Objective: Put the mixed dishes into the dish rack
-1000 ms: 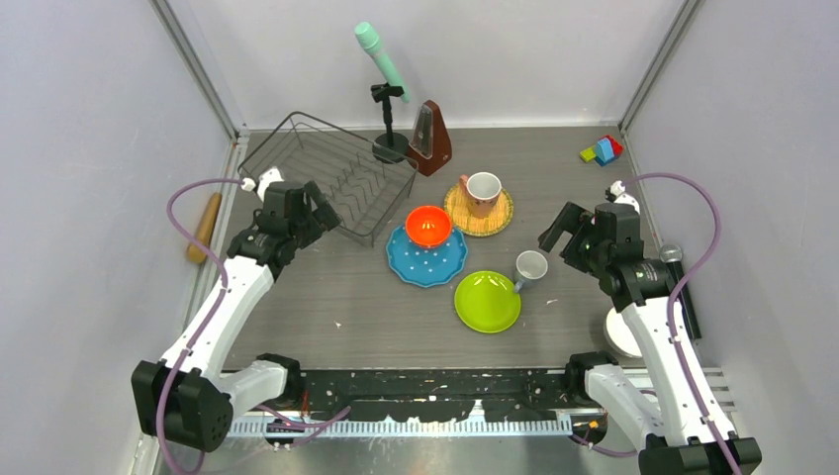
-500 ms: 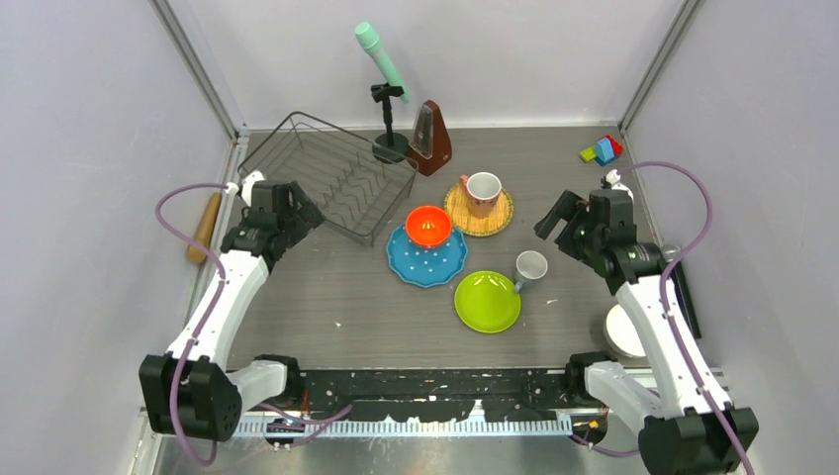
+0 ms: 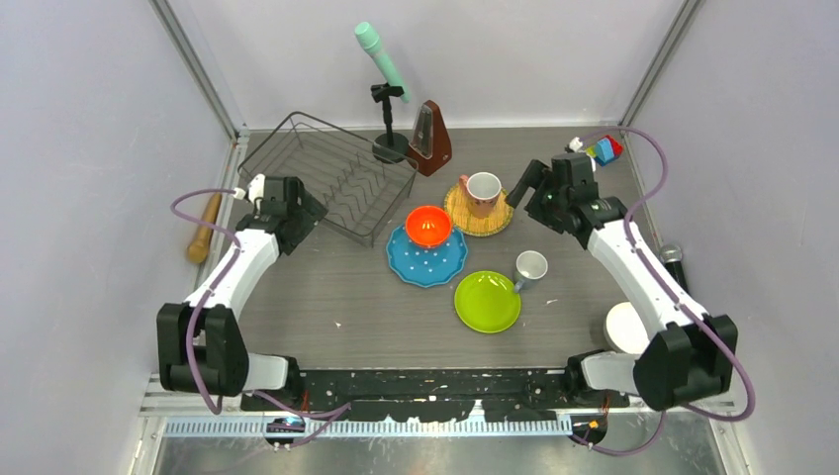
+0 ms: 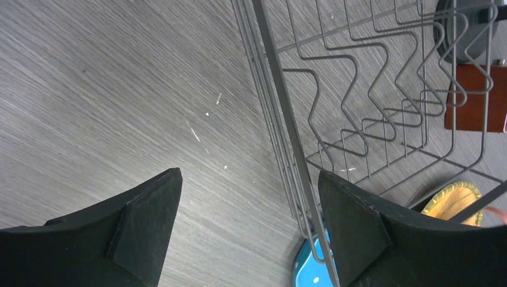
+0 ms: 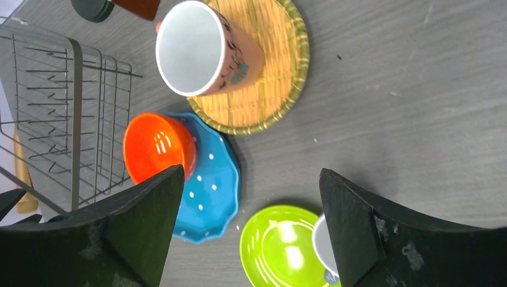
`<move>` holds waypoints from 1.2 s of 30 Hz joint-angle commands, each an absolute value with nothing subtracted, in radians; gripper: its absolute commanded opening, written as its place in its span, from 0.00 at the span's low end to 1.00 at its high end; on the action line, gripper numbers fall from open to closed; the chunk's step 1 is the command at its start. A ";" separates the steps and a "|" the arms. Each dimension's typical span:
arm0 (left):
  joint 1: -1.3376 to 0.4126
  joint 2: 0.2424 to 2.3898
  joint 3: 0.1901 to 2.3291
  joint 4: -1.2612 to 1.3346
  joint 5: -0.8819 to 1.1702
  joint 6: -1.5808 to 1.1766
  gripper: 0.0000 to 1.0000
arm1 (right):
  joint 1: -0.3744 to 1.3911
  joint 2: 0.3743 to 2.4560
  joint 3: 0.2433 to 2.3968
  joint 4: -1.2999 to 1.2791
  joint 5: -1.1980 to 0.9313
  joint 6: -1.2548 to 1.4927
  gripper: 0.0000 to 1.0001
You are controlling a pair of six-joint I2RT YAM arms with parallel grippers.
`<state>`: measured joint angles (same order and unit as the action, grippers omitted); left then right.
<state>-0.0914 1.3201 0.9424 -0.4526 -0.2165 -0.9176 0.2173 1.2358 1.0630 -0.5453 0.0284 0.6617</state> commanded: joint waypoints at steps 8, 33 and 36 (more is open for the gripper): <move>-0.056 1.458 1.036 -0.341 -0.227 -1.005 0.85 | 0.313 1.565 1.294 -0.450 0.284 0.723 0.86; -0.020 1.606 1.123 -0.348 -0.247 -1.034 0.17 | 0.337 1.823 1.485 -0.410 0.293 0.752 0.01; -0.021 1.541 1.069 -0.342 -0.241 -1.060 0.00 | 0.337 1.778 1.470 -0.409 0.296 0.742 0.00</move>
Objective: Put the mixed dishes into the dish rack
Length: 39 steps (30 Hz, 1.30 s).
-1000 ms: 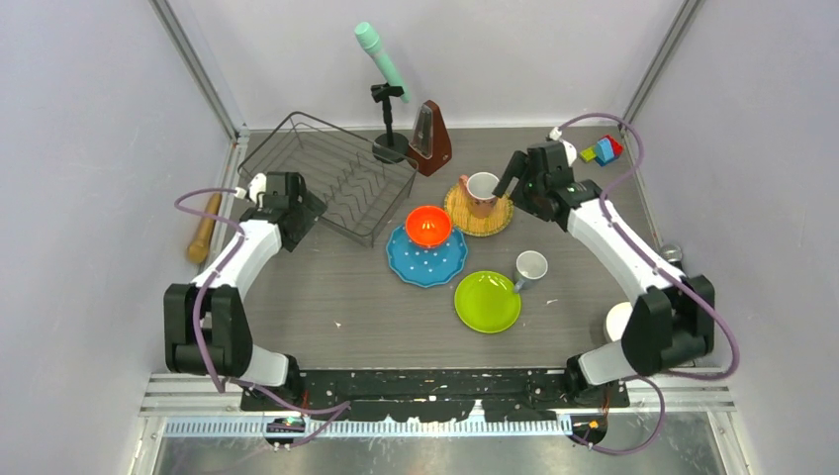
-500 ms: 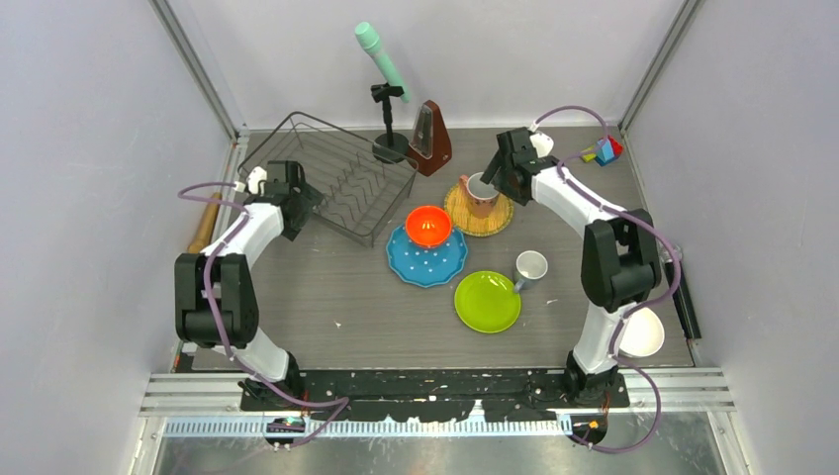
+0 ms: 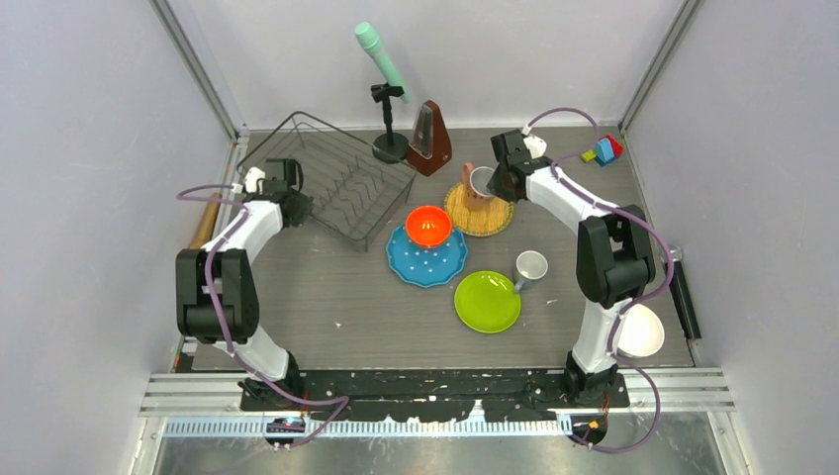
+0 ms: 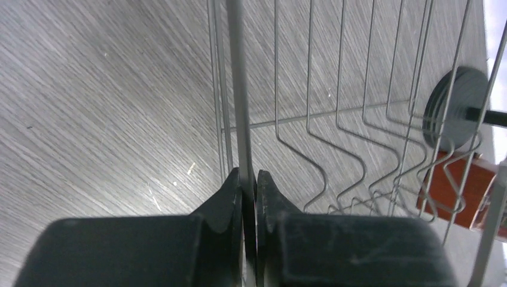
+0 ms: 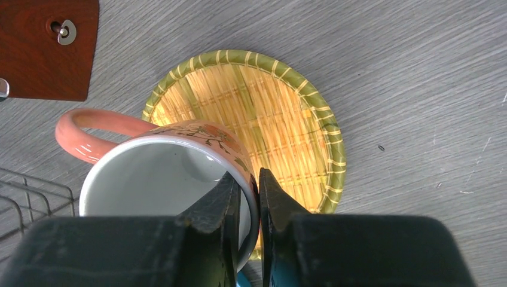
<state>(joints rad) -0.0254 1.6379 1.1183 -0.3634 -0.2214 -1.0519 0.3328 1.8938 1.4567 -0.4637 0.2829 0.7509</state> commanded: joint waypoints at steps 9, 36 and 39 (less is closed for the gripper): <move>-0.055 1.335 0.947 -0.460 -0.312 -1.170 0.00 | 0.337 1.657 1.399 -0.397 0.259 0.709 0.00; -0.160 1.083 0.773 -0.686 -0.459 -1.260 0.68 | 0.337 1.386 1.164 -0.408 0.224 0.715 0.00; -0.157 1.071 0.798 -0.739 -0.482 -1.231 0.65 | 0.337 1.379 1.157 -0.415 0.230 0.709 0.00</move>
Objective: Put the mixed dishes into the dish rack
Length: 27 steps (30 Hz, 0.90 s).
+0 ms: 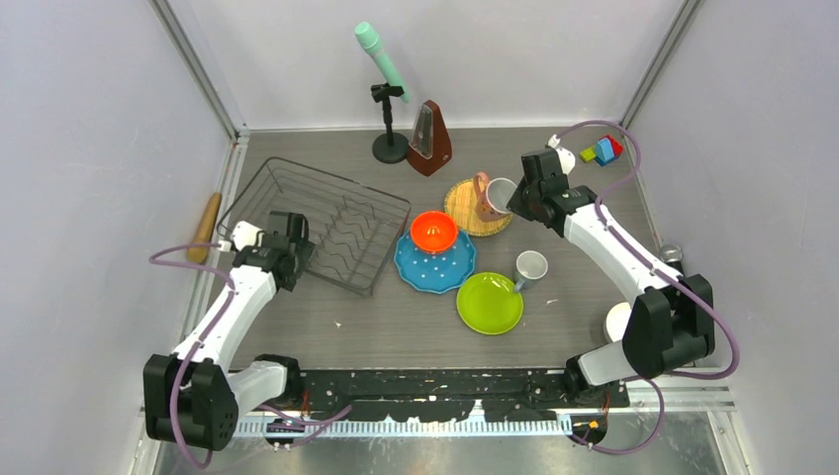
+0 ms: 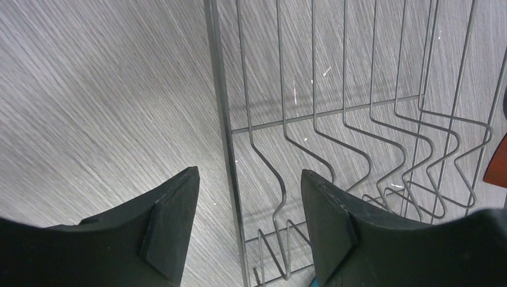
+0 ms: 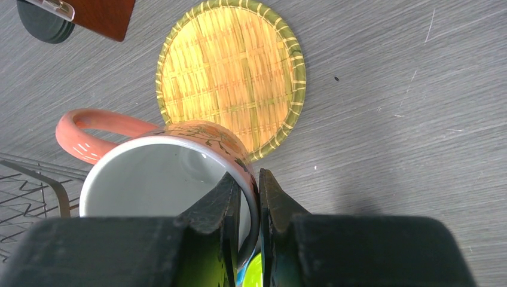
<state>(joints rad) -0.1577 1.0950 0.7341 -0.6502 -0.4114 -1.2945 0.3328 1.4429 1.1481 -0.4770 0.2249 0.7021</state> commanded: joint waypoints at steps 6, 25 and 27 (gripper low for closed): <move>-0.147 1.038 0.817 -0.763 -0.470 -1.157 0.48 | 0.337 1.359 1.145 -0.428 0.242 0.700 0.00; -0.168 0.863 0.557 -0.631 -0.228 -1.566 0.00 | 0.337 1.307 1.103 -0.448 0.234 0.708 0.00; -0.192 0.838 0.509 -0.538 -0.233 -1.615 0.00 | 0.337 1.304 1.103 -0.449 0.230 0.706 0.00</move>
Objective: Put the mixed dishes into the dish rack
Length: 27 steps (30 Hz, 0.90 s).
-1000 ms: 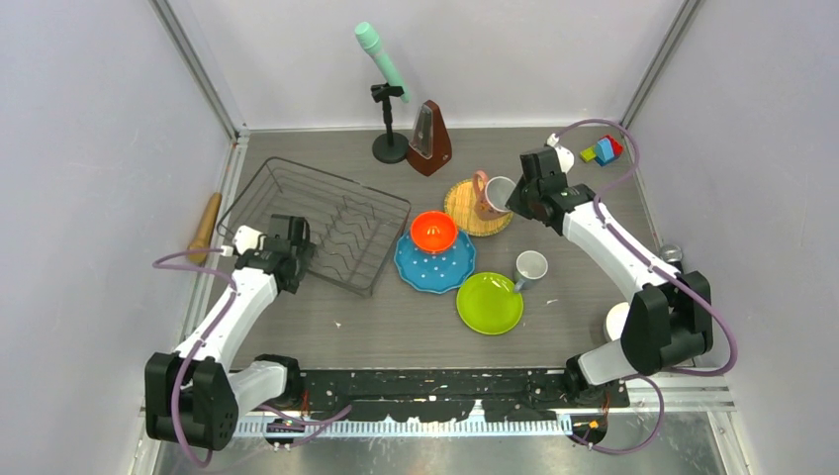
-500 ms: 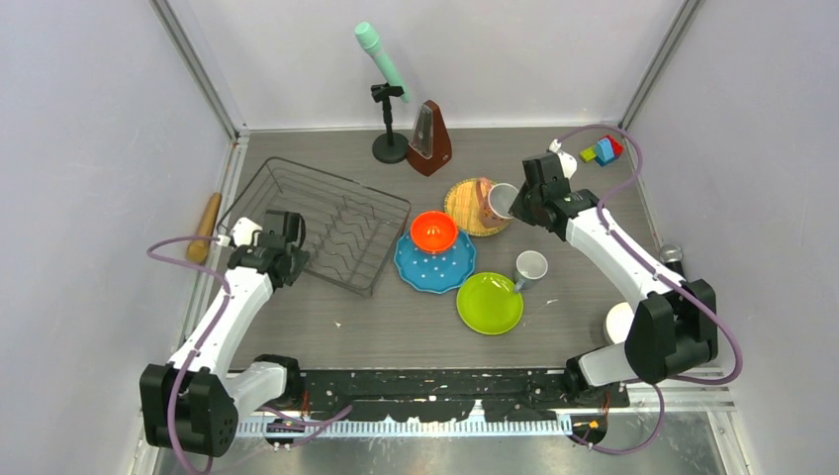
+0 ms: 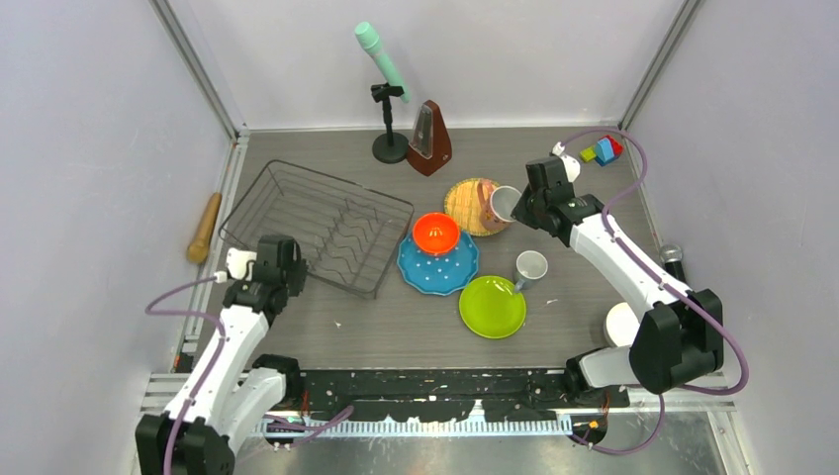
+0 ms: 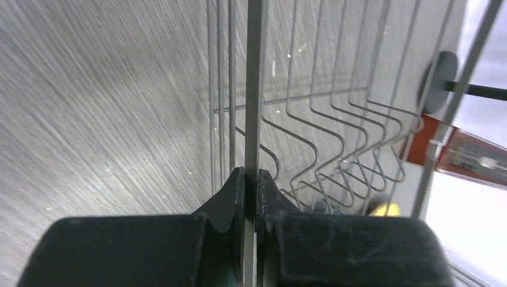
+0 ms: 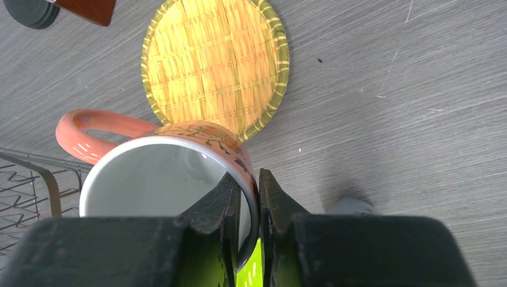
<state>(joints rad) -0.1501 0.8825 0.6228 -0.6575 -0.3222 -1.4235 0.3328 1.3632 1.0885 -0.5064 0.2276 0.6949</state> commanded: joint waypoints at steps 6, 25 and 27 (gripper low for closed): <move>-0.256 0.944 0.597 -0.566 -0.262 -1.592 0.00 | 0.337 1.315 1.123 -0.457 0.227 0.694 0.00; -0.422 1.076 0.758 -0.615 -0.354 -1.300 0.67 | 0.337 1.348 1.230 -0.465 0.065 0.630 0.00; -0.385 1.090 0.821 -0.611 -0.251 -1.143 0.67 | 0.337 1.342 1.231 -0.444 -0.005 0.621 0.00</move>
<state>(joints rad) -0.4313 1.0908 0.6964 -0.5648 -0.3420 -1.4448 0.3328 1.3640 1.1656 -0.5476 0.1341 0.6453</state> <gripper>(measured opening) 0.665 0.183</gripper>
